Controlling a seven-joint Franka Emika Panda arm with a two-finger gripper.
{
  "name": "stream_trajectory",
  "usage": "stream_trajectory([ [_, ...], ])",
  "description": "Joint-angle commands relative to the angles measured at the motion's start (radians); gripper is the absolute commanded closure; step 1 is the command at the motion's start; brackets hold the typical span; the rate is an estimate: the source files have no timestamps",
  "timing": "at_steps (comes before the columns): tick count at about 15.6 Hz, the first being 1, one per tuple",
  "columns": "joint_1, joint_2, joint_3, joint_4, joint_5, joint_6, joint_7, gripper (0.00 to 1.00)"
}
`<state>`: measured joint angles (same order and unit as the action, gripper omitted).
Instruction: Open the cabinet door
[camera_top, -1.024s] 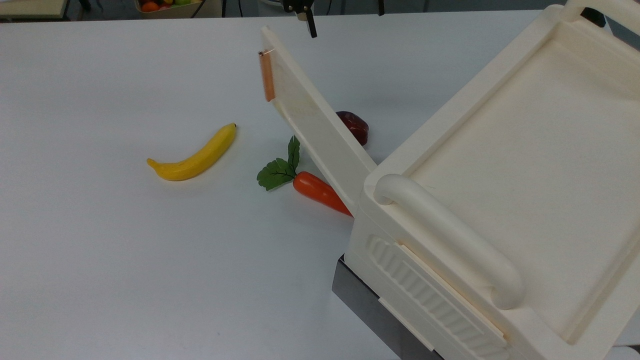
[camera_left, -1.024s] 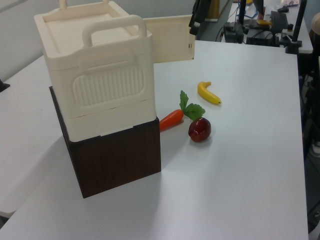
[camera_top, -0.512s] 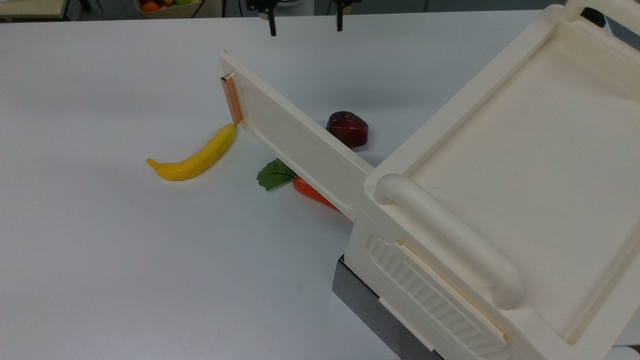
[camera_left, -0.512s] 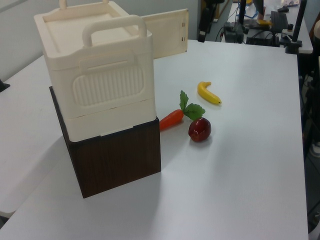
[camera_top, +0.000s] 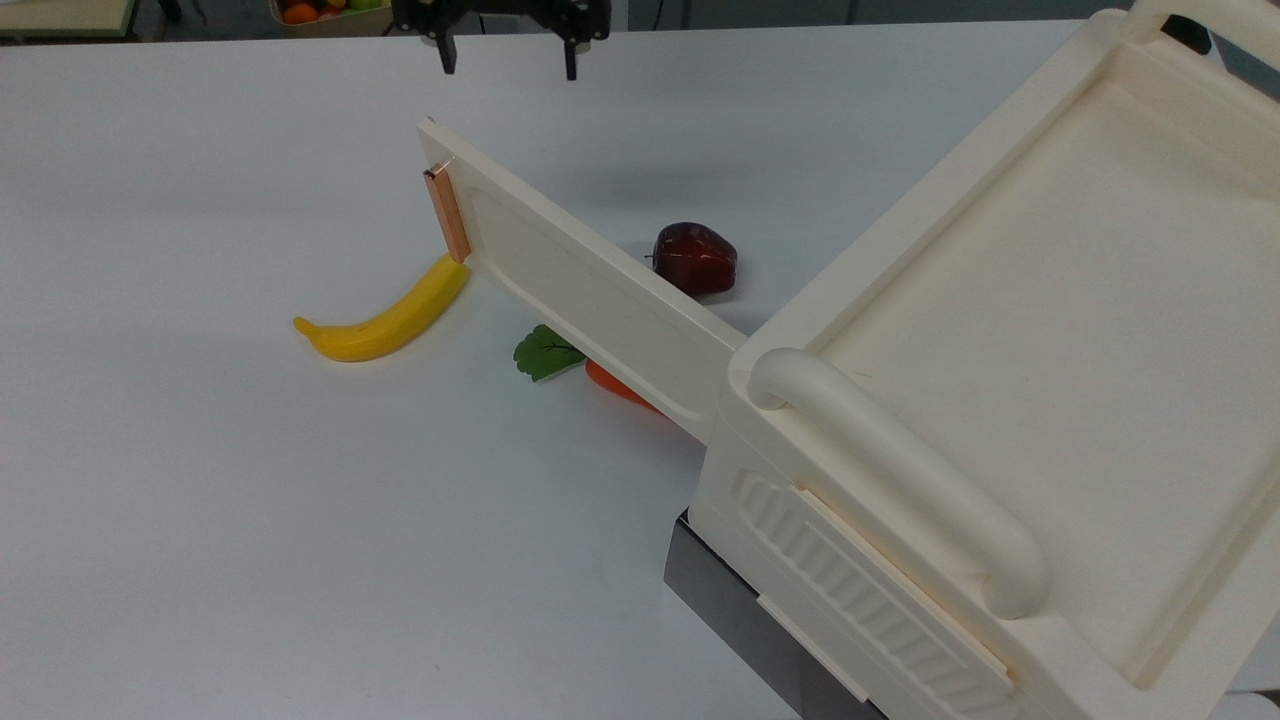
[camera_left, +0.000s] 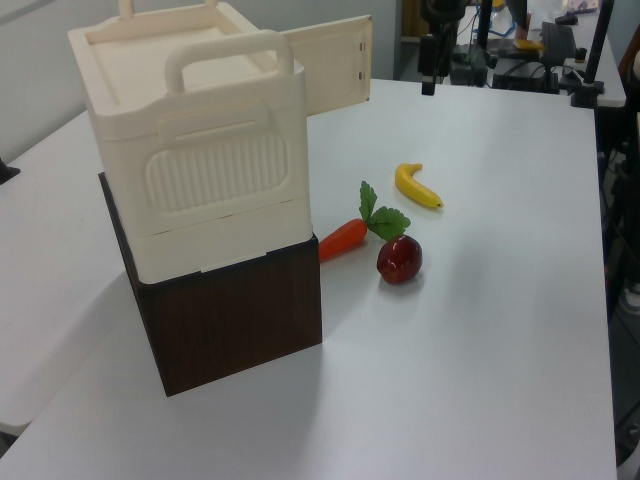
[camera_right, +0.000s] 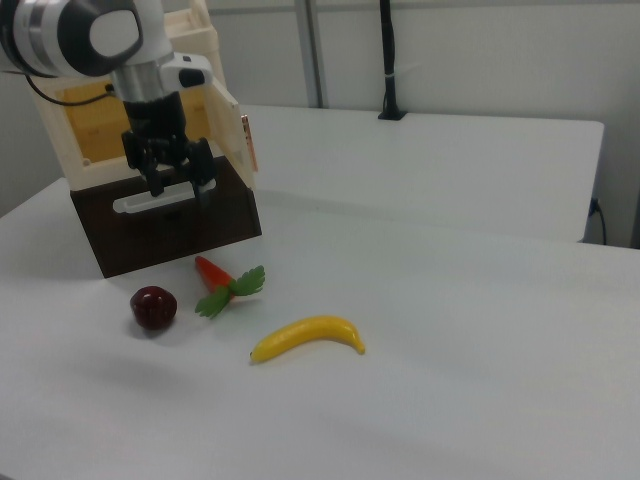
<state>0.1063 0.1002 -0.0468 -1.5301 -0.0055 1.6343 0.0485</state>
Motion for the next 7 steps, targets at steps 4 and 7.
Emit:
stream_trajectory([
  [4,0.01,-0.076,-0.047,-0.093,-0.024,-0.013,0.014,0.0],
  [7,0.01,-0.073,-0.048,-0.087,-0.025,-0.011,0.02,0.0],
])
